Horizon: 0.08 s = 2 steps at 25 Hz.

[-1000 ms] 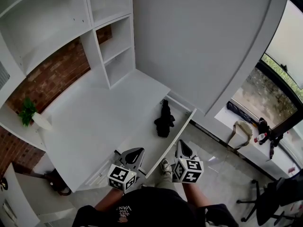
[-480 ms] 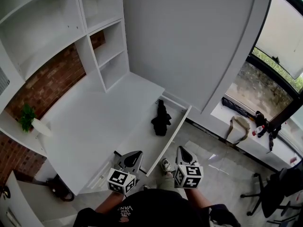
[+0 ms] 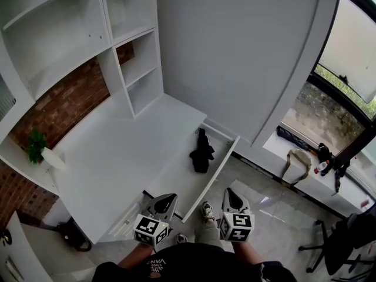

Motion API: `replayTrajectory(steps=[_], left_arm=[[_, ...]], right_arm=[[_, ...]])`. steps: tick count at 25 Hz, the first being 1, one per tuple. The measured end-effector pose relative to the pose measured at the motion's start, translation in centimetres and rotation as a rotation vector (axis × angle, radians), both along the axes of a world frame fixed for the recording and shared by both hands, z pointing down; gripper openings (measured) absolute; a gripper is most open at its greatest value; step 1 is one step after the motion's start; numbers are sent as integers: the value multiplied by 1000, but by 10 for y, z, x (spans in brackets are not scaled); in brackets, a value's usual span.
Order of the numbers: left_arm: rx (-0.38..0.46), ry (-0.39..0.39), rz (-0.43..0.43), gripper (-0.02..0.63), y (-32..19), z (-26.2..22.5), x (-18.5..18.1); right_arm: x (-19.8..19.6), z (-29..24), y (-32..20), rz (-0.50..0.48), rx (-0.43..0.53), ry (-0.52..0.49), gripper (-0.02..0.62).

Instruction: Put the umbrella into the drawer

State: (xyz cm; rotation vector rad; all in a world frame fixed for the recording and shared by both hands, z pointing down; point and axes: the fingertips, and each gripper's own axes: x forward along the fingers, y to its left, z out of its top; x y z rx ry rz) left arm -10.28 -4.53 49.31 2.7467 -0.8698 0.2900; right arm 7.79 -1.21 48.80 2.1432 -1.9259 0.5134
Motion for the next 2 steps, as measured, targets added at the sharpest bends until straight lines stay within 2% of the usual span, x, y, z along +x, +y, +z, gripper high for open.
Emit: replayTrajectory(steps=[2], left_arm=[[-1,-8,5,6,2,2,1]], right_arm=[[1,0,0,4,1,0,2]])
